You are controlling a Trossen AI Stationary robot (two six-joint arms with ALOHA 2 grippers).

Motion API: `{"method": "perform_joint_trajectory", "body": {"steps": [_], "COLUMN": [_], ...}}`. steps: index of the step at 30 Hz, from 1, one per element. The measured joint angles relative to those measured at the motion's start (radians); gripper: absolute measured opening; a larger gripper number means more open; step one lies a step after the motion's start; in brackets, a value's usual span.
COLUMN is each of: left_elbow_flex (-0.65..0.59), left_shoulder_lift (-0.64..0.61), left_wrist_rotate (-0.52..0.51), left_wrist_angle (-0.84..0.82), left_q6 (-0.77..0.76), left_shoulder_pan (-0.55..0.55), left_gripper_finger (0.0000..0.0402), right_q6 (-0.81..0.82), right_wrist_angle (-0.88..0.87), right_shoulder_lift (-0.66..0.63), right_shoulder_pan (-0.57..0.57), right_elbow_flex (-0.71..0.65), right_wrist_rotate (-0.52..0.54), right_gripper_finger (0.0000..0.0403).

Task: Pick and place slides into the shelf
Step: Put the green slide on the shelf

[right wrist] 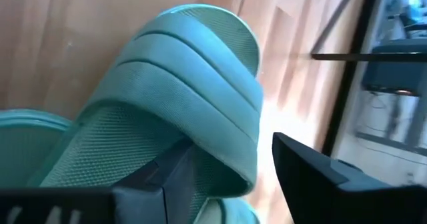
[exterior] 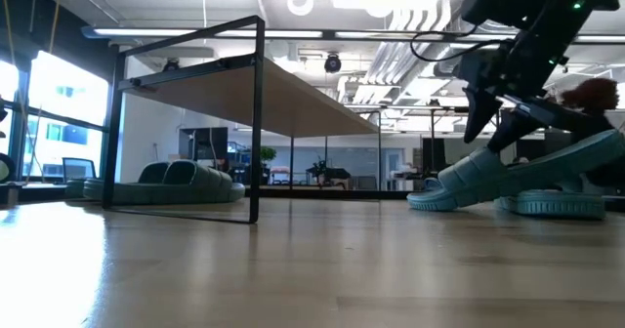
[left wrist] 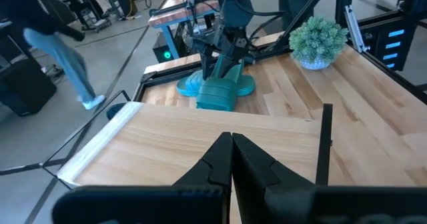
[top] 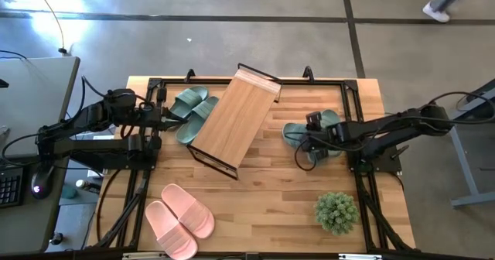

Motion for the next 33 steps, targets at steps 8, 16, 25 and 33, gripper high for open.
{"method": "perform_joint_trajectory", "body": {"steps": [8, 16, 25, 33], "left_elbow_flex": [0.0, 0.0, 0.0, 0.0], "left_shoulder_lift": [0.0, 0.0, 0.0, 0.0], "left_wrist_rotate": [0.0, 0.0, -0.001, -0.005], "left_wrist_angle": [0.0, 0.0, 0.0, 0.0], "left_q6": [0.0, -0.001, -0.003, -0.024], "left_shoulder_pan": [0.0, 0.0, 0.0, 0.0], "left_gripper_finger": [0.0001, 0.0001, 0.0001, 0.0001], "right_q6": [0.0, 0.052, 0.241, 0.255], "right_wrist_angle": [0.064, 0.086, 0.119, 0.131], "right_shoulder_lift": [0.0, 0.0, 0.0, 0.0], "right_shoulder_pan": [-0.042, -0.047, -0.046, -0.045], "right_elbow_flex": [0.0, 0.0, 0.0, 0.05], "right_wrist_rotate": [-0.046, -0.087, -0.041, -0.026], "right_gripper_finger": [0.0135, 0.0055, 0.0002, 0.0]}}
